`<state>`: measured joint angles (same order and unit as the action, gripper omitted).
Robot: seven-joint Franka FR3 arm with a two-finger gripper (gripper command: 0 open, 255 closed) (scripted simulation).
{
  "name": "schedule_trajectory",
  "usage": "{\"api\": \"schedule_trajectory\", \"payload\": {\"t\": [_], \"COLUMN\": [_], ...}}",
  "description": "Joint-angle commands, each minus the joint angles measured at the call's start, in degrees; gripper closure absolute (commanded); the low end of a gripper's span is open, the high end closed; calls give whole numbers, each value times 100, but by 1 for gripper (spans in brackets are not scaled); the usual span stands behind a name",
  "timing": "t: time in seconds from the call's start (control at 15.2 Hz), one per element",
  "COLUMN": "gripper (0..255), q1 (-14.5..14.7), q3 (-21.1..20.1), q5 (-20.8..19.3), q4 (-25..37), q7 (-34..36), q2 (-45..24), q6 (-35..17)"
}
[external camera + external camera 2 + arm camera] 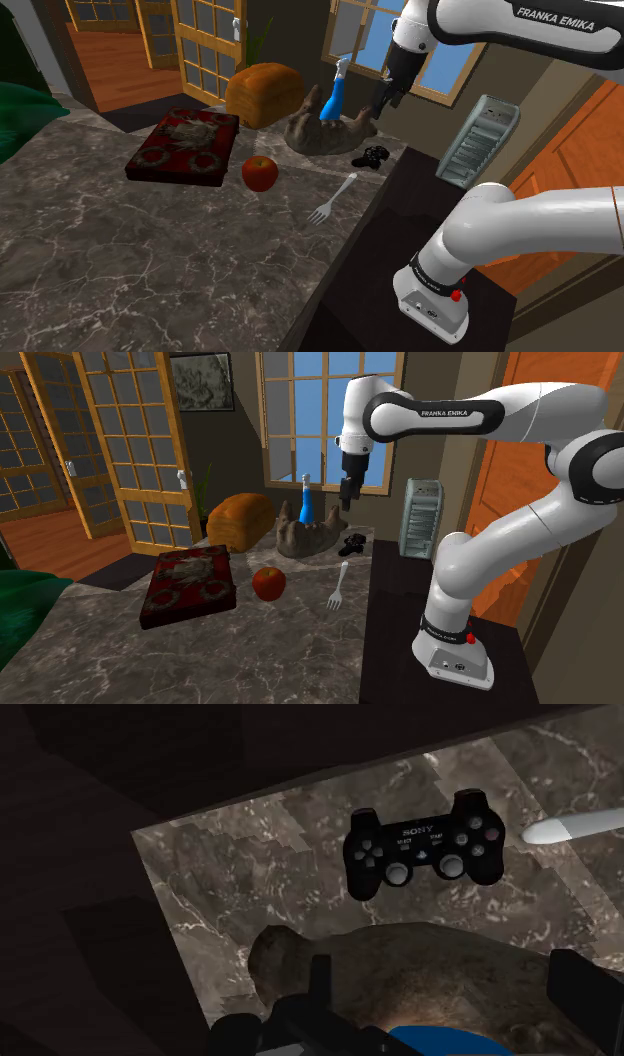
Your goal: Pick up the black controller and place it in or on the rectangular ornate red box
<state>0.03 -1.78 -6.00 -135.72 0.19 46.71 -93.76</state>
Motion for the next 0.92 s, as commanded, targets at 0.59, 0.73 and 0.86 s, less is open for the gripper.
{"api": "schedule_trajectory", "payload": {"t": [0.59, 0.73, 0.86], "gripper": [0, 0, 0], "q1": [-1059, -1058, -1056], "q3": [24, 22, 19], "q5": [714, 717, 719], "q4": [-1185, -1341, -1493], "q7": [2413, 2412, 2412], "q2": [58, 61, 58], "q6": [-694, -847, -1002]}}
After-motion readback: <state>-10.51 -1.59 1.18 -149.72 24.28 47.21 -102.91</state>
